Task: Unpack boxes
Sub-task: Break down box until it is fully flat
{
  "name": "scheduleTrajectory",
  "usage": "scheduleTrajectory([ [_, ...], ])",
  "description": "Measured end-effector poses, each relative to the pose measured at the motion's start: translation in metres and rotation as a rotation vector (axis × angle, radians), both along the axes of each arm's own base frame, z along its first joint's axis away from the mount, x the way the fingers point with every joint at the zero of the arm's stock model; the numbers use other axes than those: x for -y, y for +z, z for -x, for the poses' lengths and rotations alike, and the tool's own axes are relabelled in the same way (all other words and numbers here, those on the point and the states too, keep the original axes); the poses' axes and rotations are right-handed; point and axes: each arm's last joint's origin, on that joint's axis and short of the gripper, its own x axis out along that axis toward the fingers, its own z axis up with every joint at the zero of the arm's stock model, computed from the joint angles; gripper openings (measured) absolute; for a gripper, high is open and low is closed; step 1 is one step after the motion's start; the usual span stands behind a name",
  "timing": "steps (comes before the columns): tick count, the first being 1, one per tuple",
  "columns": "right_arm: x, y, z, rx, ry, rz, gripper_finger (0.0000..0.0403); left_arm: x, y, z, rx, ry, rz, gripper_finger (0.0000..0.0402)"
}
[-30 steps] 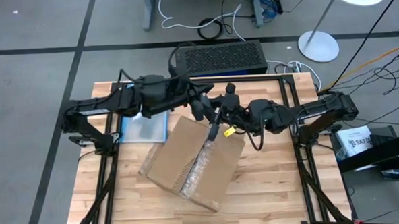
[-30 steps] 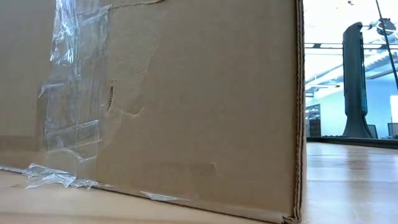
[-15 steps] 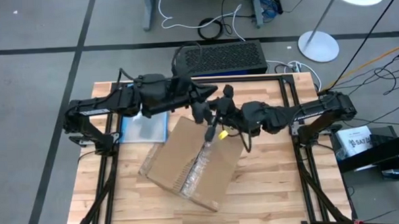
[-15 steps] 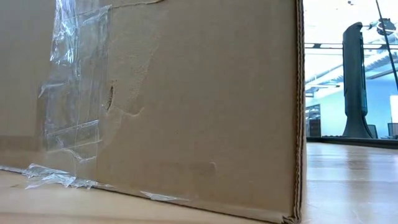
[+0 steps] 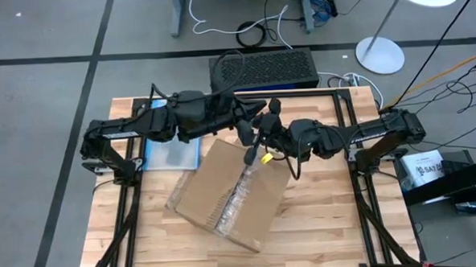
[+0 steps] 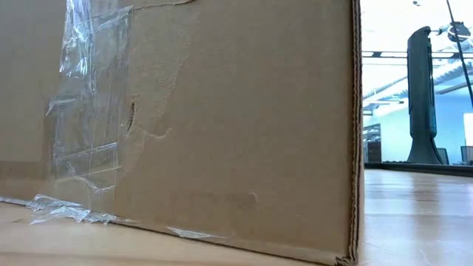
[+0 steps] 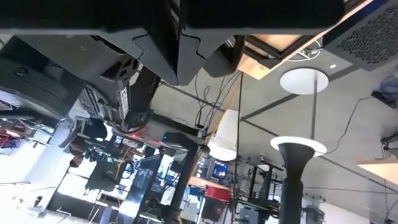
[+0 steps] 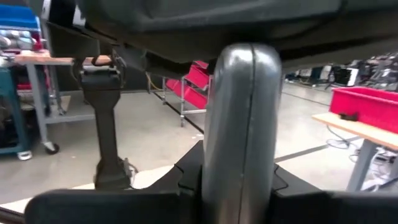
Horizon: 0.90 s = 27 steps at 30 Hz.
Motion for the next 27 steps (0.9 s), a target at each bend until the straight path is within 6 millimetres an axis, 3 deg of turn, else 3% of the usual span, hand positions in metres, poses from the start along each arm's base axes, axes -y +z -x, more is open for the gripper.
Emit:
scheduleTrajectory([
  [16, -0.012, 0.029, 0.012, 0.097, -0.117, 0.080, 0.0059, 0.001, 0.010, 0.001, 0.148, 0.034, 0.112, 0.0010],
  [27, -0.019, 0.027, 0.014, 0.023, -0.169, 0.137, 0.0059, 0.018, 0.011, 0.003, 0.158, 0.018, 0.132, 0.0010],
])
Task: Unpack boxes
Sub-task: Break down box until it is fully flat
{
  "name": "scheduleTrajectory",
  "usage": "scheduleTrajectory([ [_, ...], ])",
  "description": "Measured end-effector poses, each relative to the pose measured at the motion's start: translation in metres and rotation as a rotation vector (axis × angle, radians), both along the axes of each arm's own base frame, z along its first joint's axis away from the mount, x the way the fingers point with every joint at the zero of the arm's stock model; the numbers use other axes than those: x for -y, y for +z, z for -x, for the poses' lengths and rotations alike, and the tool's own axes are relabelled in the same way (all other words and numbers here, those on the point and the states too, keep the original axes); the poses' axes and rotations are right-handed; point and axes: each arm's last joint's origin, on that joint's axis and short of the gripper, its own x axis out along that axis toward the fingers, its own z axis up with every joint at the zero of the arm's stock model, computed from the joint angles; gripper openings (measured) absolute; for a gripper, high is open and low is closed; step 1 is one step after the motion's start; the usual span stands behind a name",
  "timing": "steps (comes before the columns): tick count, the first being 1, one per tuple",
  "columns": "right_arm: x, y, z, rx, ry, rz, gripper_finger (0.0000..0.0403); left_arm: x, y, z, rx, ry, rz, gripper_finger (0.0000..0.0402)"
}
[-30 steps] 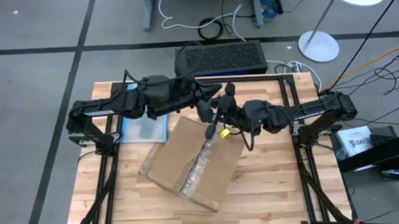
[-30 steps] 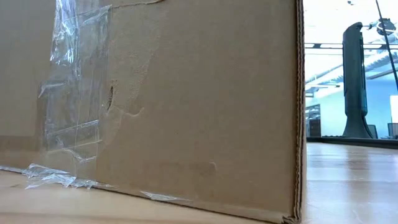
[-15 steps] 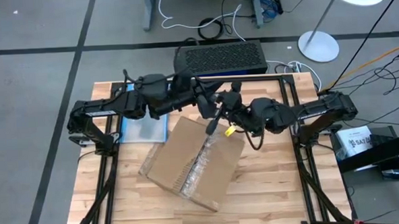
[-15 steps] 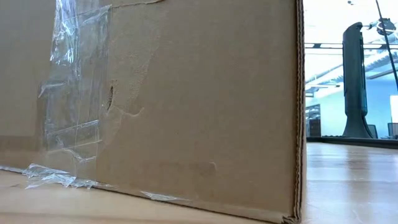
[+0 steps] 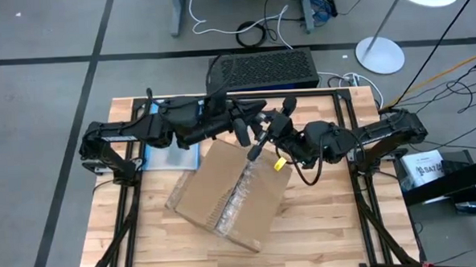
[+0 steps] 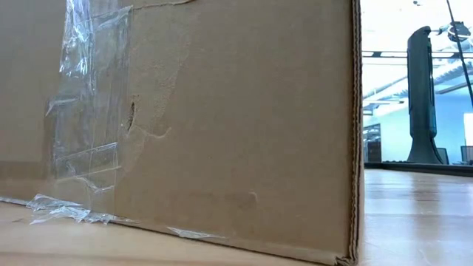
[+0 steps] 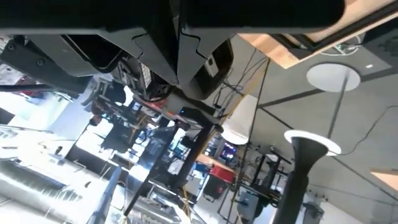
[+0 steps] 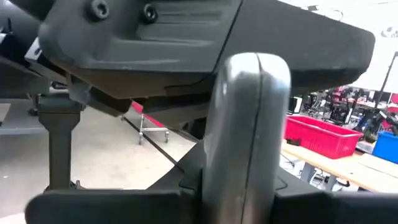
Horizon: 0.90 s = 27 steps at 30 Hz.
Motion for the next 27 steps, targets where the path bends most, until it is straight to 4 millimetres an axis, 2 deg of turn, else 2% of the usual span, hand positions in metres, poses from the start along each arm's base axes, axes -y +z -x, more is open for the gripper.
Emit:
scheduleTrajectory([
  [9, -0.003, -0.006, 0.001, -0.077, -0.029, 0.009, 0.0059, 0.009, 0.009, 0.014, -0.089, 0.046, -0.141, 0.0010],
  [17, 0.001, -0.011, 0.000, -0.116, -0.027, -0.003, 0.0059, 0.020, -0.005, 0.010, -0.248, 0.047, -0.229, 0.0010],
  [27, 0.003, -0.019, -0.002, -0.144, -0.012, -0.054, 0.0057, 0.025, -0.013, 0.006, -0.317, 0.053, -0.318, 0.0010],
])
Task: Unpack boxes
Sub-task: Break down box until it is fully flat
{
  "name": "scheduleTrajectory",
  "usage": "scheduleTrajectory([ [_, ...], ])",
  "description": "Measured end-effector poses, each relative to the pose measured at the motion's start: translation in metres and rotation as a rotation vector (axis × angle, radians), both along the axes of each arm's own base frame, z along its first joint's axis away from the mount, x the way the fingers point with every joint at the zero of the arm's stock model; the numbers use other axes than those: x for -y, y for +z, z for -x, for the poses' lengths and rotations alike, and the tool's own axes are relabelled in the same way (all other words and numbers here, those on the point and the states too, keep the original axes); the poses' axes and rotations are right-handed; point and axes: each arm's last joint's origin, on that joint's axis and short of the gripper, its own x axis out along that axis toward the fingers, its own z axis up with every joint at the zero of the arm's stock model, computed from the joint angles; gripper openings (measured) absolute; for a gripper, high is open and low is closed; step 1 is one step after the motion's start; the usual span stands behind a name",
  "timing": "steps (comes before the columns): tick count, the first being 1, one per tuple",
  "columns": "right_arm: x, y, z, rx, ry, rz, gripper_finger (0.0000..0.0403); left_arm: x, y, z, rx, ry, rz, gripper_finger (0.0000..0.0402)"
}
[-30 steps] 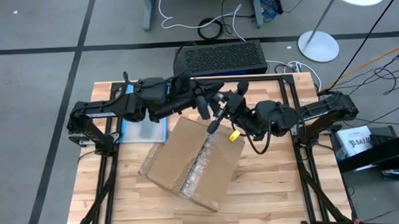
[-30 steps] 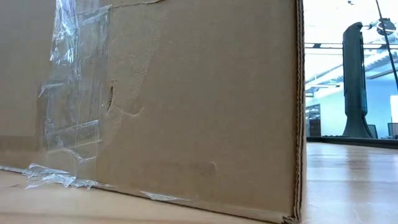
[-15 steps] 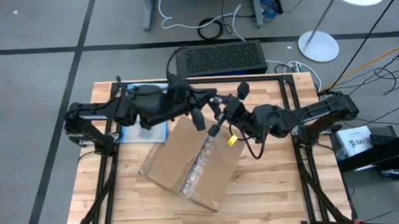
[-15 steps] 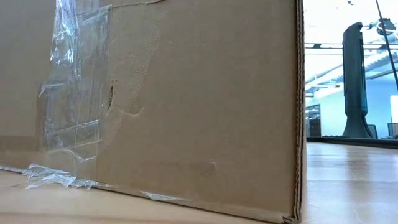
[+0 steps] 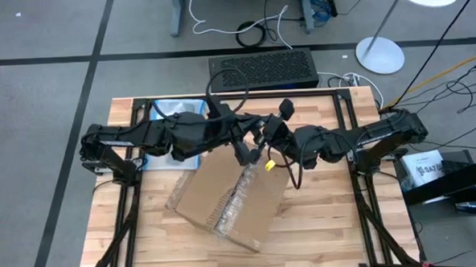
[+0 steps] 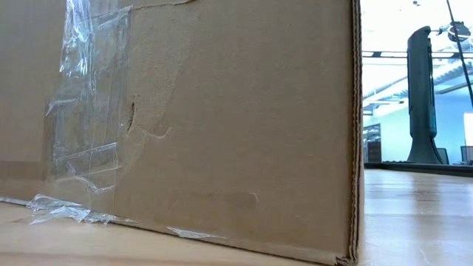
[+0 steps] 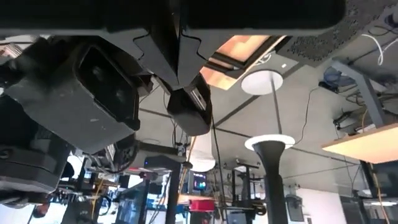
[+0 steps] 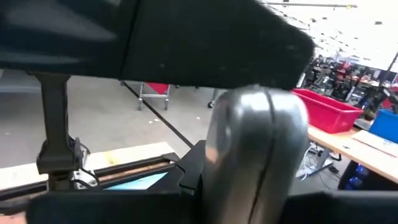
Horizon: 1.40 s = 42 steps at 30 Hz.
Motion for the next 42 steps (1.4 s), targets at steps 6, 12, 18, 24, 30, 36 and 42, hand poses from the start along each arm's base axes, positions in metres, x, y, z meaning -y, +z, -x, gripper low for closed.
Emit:
scheduleTrajectory([
  [6, 0.005, 0.005, 0.008, 0.081, -0.033, -0.107, 0.0057, -0.005, 0.021, 0.014, 0.027, 0.091, -0.129, 0.0010],
  [12, 0.002, 0.008, 0.035, 0.178, -0.005, -0.265, 0.0057, -0.014, 0.032, 0.053, -0.065, 0.136, -0.072, 0.0010],
  [18, 0.006, -0.018, 0.065, 0.410, -0.055, -0.439, 0.0057, -0.023, -0.002, 0.085, -0.358, 0.222, 0.131, 0.0010],
  [24, 0.005, -0.052, 0.068, 0.811, 0.123, -0.452, 0.0057, 0.006, -0.032, 0.069, -0.552, -0.139, 0.154, 0.0010],
  [30, -0.001, -0.065, 0.051, 0.761, 0.184, -0.391, 0.0057, 0.026, -0.071, 0.049, -0.656, -0.375, 0.185, 0.0010],
  [36, -0.004, -0.065, 0.041, 0.671, 0.166, -0.344, 0.0057, 0.028, -0.095, 0.039, -0.689, -0.446, 0.190, 0.0010],
  [42, -0.003, -0.072, 0.036, 0.585, 0.153, -0.345, 0.0057, 0.020, -0.105, 0.036, -0.712, -0.432, 0.189, 0.0010],
])
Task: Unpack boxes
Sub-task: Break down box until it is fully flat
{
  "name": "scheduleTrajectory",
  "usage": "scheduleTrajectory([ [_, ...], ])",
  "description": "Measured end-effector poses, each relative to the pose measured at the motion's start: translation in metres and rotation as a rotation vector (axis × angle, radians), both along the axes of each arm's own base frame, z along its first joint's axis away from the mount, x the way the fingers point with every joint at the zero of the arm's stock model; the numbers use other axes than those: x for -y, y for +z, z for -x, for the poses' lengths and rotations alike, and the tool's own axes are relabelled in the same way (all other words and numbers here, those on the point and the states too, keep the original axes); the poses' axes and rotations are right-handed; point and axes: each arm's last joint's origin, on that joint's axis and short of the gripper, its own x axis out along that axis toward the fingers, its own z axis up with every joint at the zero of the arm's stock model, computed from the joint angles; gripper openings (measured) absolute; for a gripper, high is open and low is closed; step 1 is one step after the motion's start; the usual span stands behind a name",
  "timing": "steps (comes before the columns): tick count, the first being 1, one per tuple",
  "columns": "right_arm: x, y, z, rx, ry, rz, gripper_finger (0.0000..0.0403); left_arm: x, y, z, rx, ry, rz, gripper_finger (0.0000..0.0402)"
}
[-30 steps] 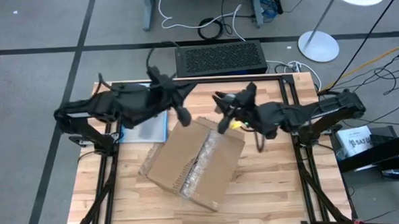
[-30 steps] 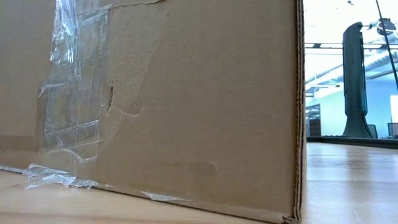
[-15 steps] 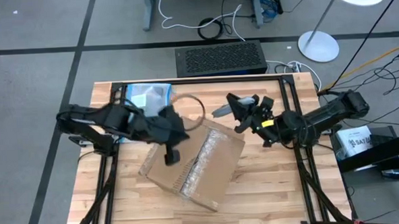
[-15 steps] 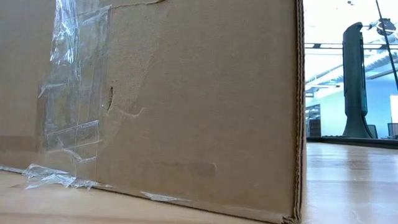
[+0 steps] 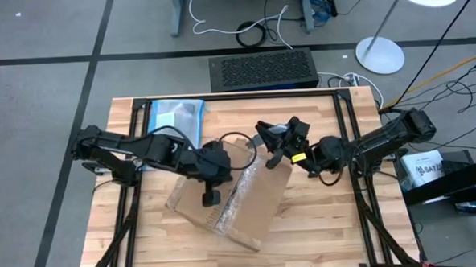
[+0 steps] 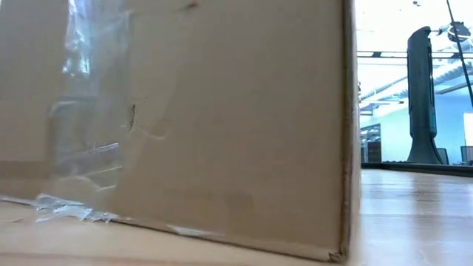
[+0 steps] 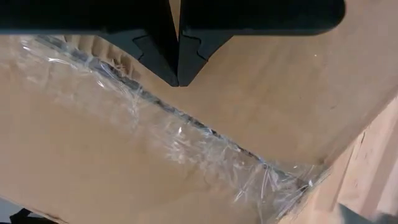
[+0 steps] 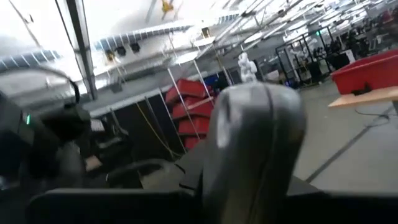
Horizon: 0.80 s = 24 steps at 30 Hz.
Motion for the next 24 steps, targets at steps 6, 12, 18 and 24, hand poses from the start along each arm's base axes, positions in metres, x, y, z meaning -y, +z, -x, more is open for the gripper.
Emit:
scheduleTrajectory([
  [6, 0.001, -0.008, -0.003, -0.070, -0.018, -0.025, 0.0057, -0.011, -0.007, -0.004, -0.014, 0.020, 0.015, 0.0010],
  [12, 0.003, -0.011, -0.004, -0.099, -0.040, -0.024, 0.0057, -0.016, -0.010, -0.005, -0.026, 0.023, 0.025, 0.0010],
  [18, 0.008, -0.009, -0.004, -0.087, -0.058, -0.013, 0.0057, -0.021, -0.010, -0.005, -0.033, 0.029, 0.038, 0.0010],
  [24, 0.019, -0.009, -0.007, -0.111, -0.067, 0.032, 0.0057, -0.021, -0.011, -0.005, -0.035, 0.029, 0.037, 0.0010],
])
